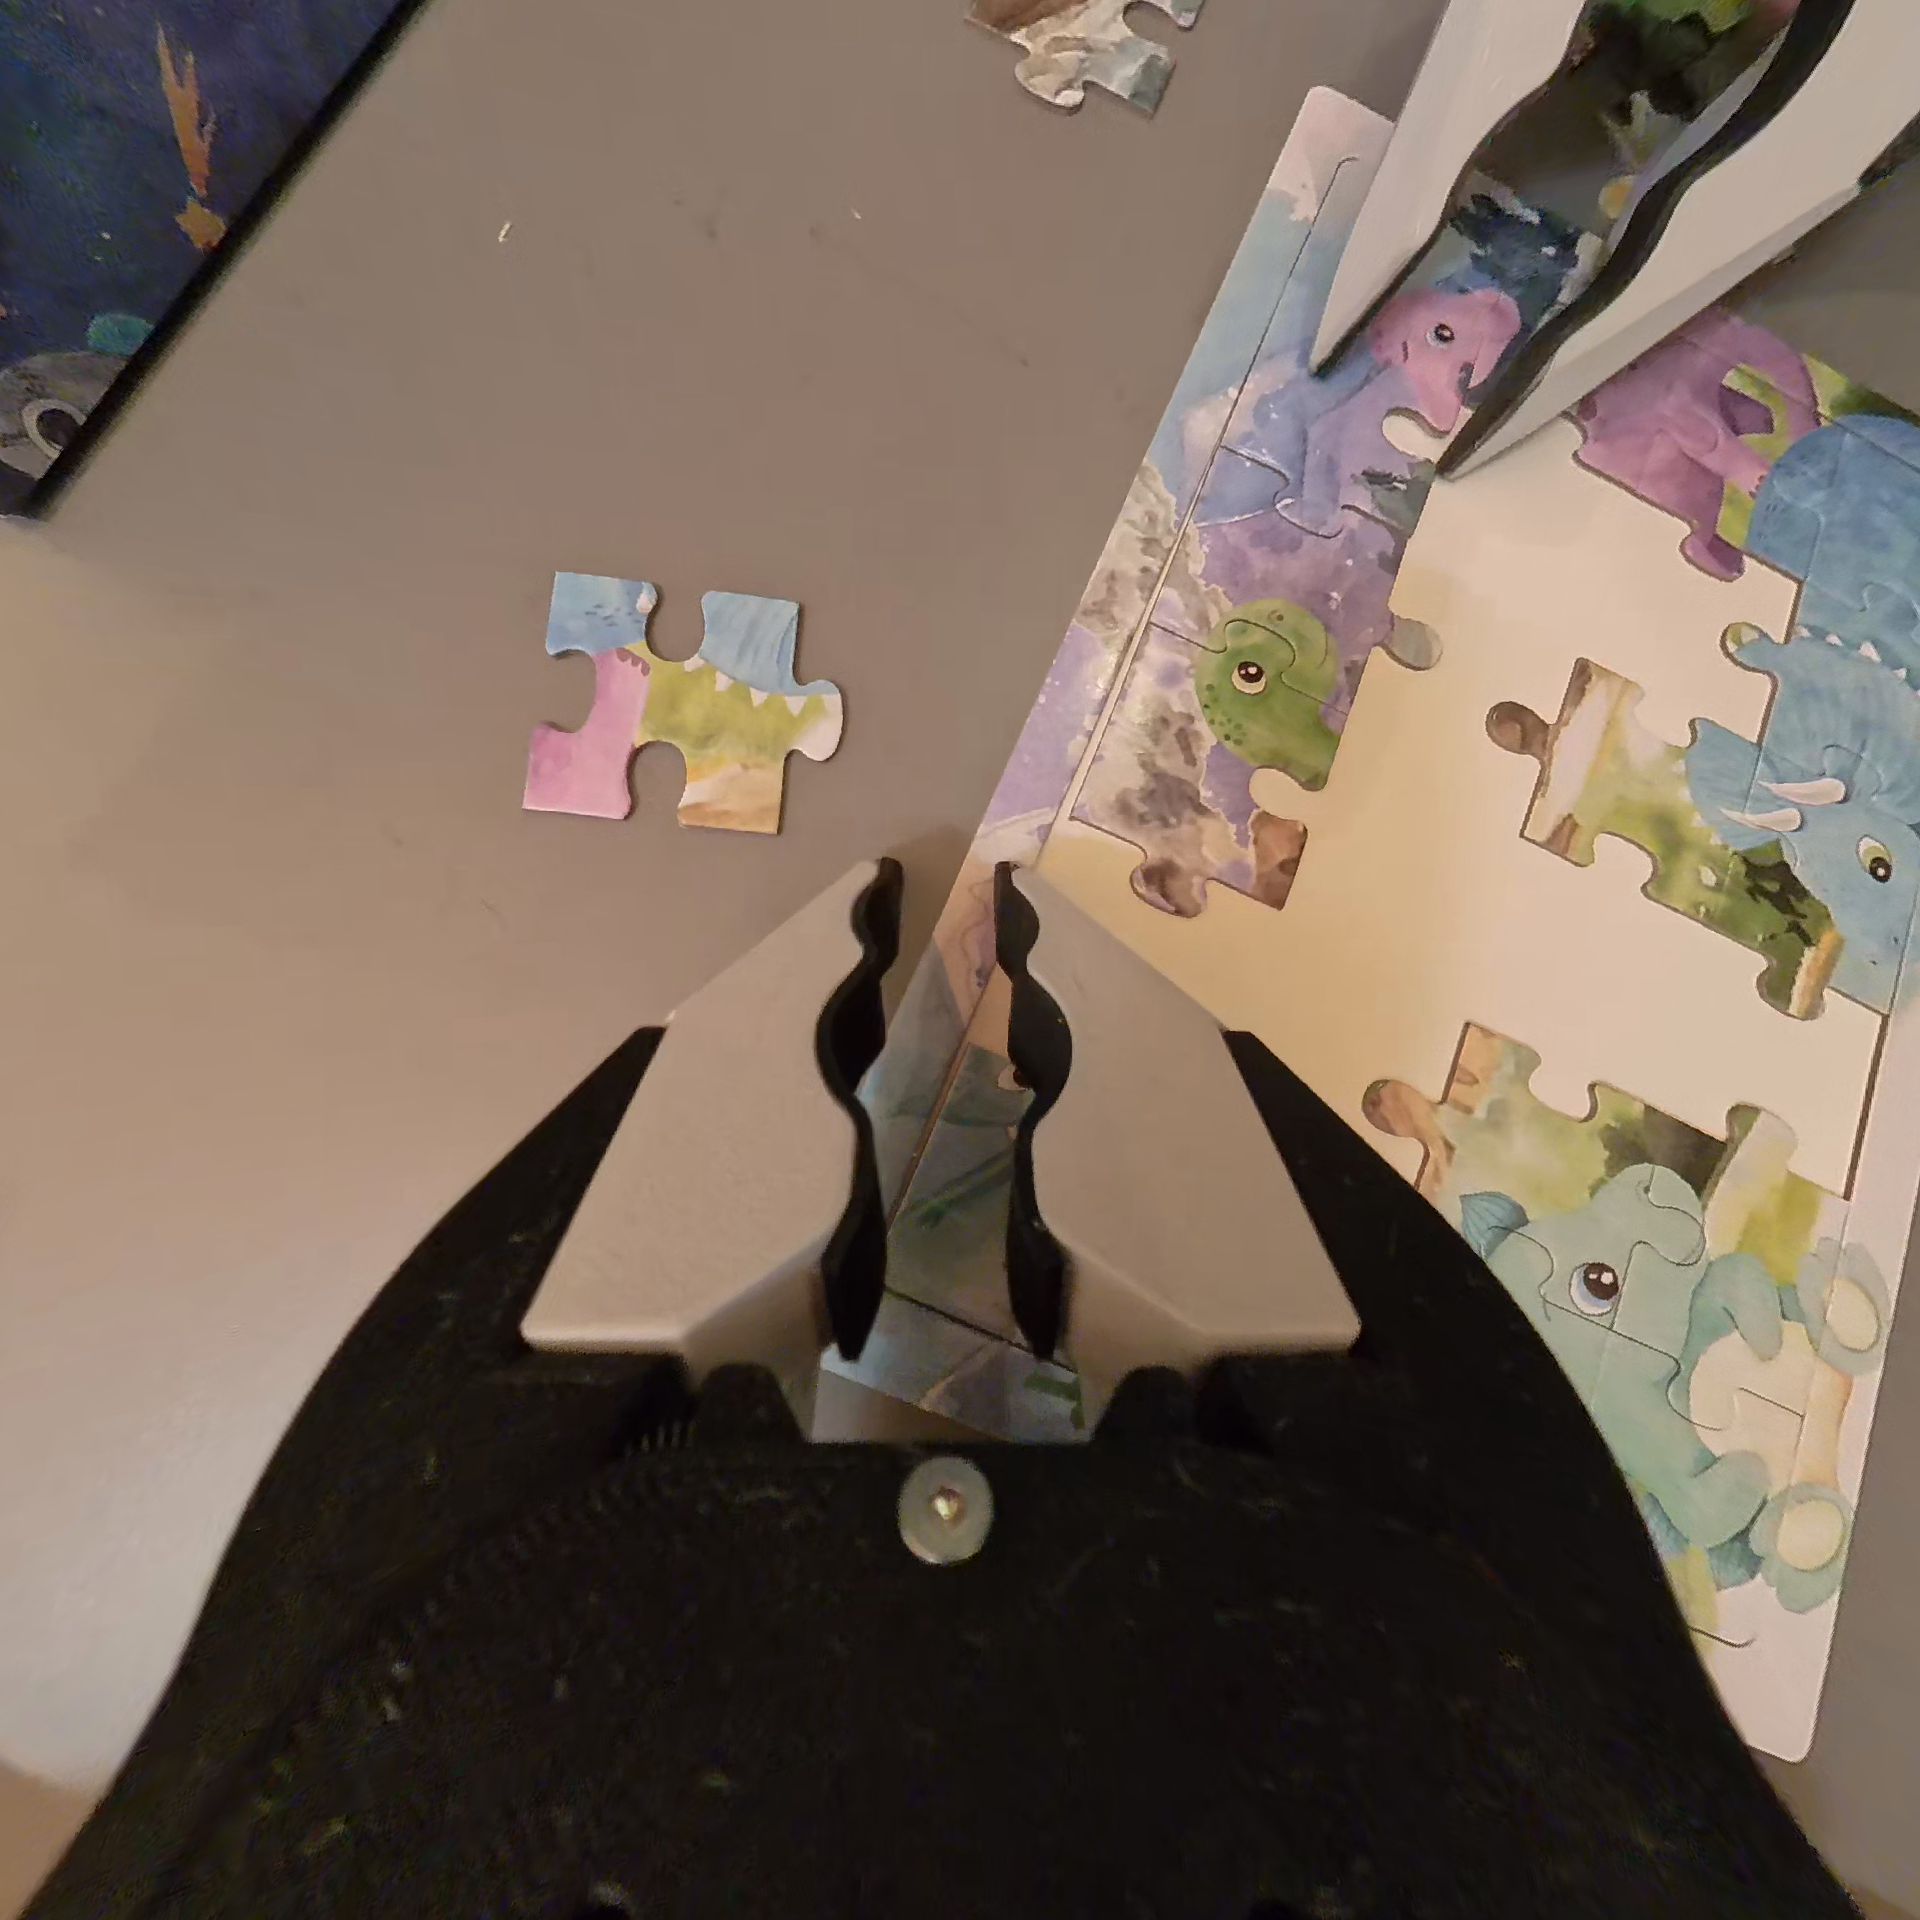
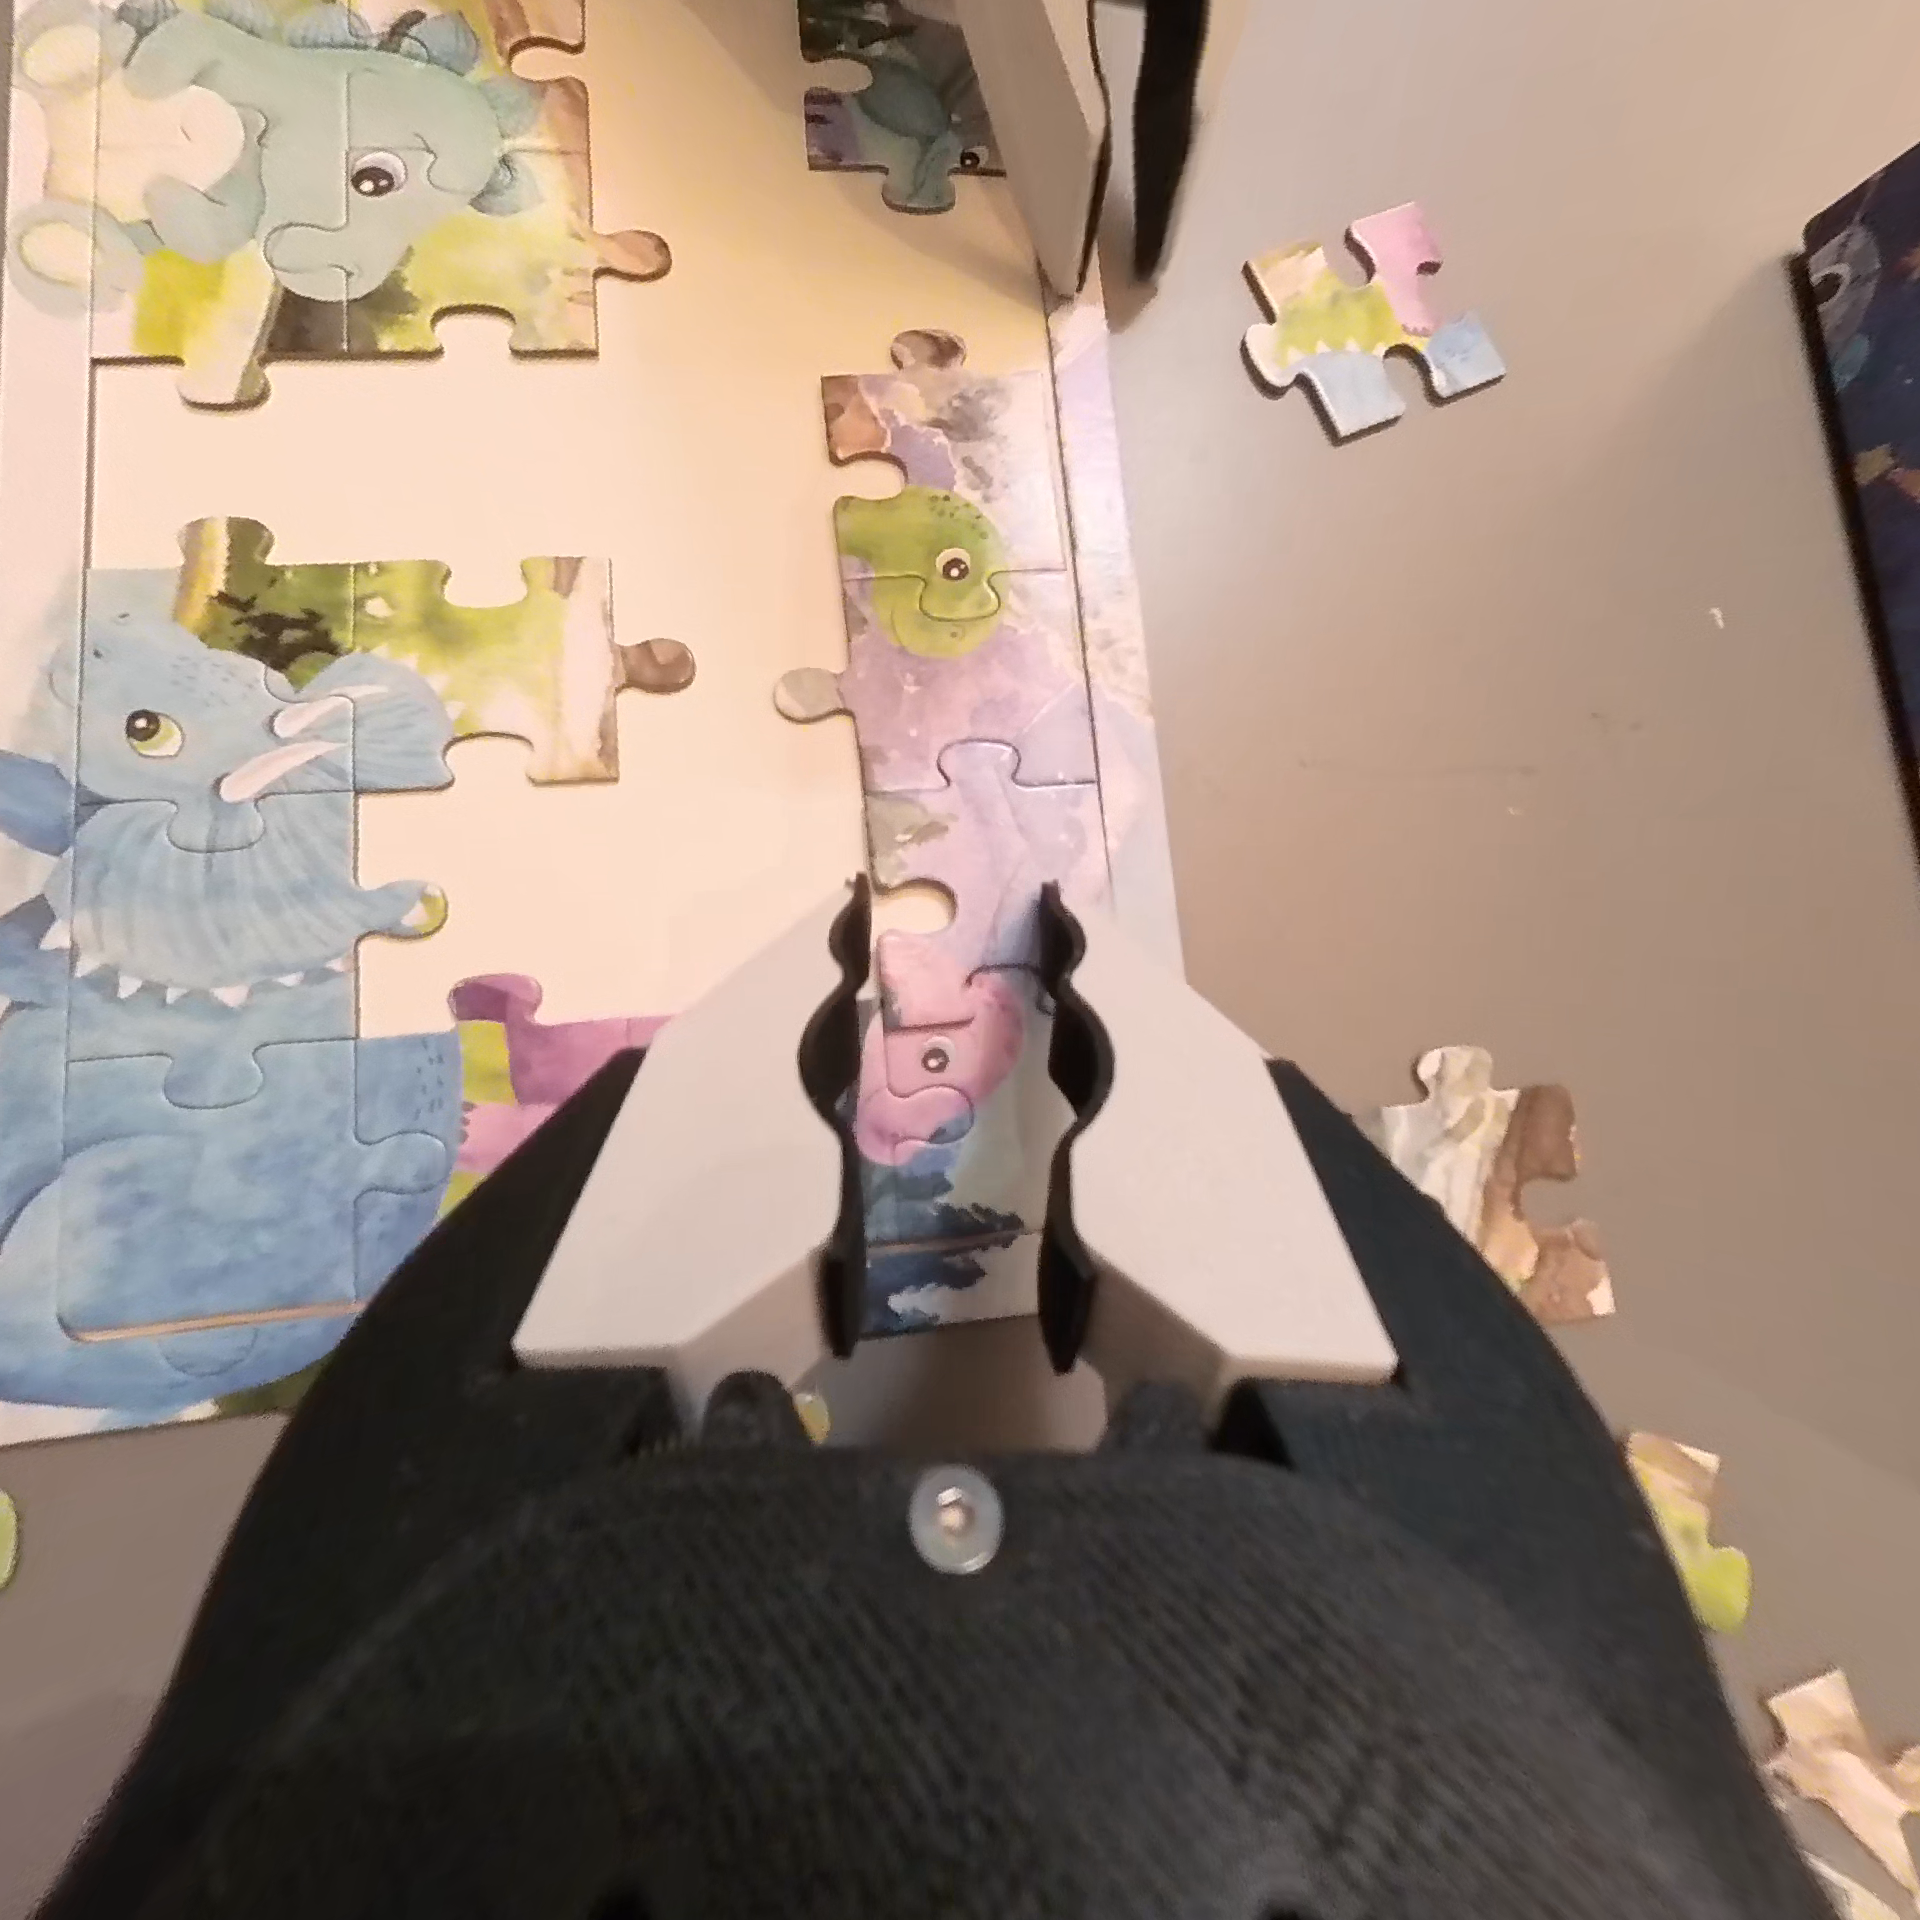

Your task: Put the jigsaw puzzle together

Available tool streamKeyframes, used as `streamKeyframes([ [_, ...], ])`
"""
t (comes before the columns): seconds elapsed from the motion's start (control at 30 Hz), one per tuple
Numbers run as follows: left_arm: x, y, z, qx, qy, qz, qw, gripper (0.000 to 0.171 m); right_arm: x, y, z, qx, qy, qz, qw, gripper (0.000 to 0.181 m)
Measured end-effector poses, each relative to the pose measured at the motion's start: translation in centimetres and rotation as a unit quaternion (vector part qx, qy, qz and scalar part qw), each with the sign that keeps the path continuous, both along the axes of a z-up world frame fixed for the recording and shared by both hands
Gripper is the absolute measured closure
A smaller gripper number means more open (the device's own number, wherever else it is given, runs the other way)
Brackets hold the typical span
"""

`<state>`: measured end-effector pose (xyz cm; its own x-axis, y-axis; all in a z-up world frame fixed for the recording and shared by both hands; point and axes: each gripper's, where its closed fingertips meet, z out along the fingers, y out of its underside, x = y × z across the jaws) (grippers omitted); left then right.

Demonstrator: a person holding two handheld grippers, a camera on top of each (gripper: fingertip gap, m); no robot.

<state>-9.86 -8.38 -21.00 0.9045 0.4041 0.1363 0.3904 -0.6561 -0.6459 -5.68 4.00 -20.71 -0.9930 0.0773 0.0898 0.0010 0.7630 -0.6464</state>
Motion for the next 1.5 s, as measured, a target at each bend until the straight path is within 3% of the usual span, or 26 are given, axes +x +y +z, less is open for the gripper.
streamKeyframes([
  [0.3, 0.0, 0.1, 0.0, 0.004, -0.004, 0.000, 1.000, 0.157, 0.1, -0.9, 0.0, -0.002, 0.007, -0.005, 1.000, 0.154],
  [0.53, 0.0, 0.1, 0.0, 0.003, -0.003, -0.001, 1.000, 0.157, -0.2, 0.4, 0.3, 0.012, 0.012, -0.008, 1.000, 0.146],
  [0.77, 0.0, 0.1, 0.0, 0.002, -0.002, -0.001, 1.000, 0.157, 0.7, 2.2, 0.6, 0.013, -0.031, -0.005, 0.999, 0.156],
  [1.0, 0.0, 0.1, 0.0, 0.003, -0.003, -0.001, 1.000, 0.157, 1.2, 1.7, 0.0, 0.026, -0.033, 0.005, 0.999, 0.166],
  [1.5, 0.0, 0.1, 0.0, 0.000, 0.001, -0.002, 1.000, 0.157, 0.7, 1.6, 0.3, 0.024, -0.011, -0.003, 1.000, 0.161],
])
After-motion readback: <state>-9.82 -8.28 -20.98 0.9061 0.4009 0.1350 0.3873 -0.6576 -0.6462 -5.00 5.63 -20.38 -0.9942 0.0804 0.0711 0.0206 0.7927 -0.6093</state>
